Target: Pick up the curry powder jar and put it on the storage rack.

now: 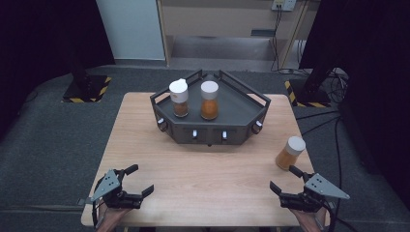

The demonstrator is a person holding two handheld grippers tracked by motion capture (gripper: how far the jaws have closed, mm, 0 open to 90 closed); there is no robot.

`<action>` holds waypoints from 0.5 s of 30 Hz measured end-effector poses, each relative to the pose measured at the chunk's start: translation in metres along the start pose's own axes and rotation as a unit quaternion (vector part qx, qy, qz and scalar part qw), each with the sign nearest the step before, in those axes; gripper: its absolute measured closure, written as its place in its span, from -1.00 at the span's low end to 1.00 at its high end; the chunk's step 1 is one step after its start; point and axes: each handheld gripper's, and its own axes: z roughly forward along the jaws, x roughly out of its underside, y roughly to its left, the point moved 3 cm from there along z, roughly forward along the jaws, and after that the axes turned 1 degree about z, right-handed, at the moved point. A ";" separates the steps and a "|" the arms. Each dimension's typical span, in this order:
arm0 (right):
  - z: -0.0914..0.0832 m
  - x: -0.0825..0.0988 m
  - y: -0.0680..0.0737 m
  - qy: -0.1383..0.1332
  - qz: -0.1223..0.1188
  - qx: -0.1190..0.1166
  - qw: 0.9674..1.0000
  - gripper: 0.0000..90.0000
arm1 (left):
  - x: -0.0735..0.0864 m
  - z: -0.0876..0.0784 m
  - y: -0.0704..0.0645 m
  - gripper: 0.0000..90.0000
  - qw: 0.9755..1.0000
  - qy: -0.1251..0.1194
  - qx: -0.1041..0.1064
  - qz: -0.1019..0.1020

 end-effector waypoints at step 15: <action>0.001 0.001 0.000 0.001 -0.001 0.000 1.000 -0.84 | 0.000 0.000 0.000 -0.97 1.000 0.000 0.000 0.000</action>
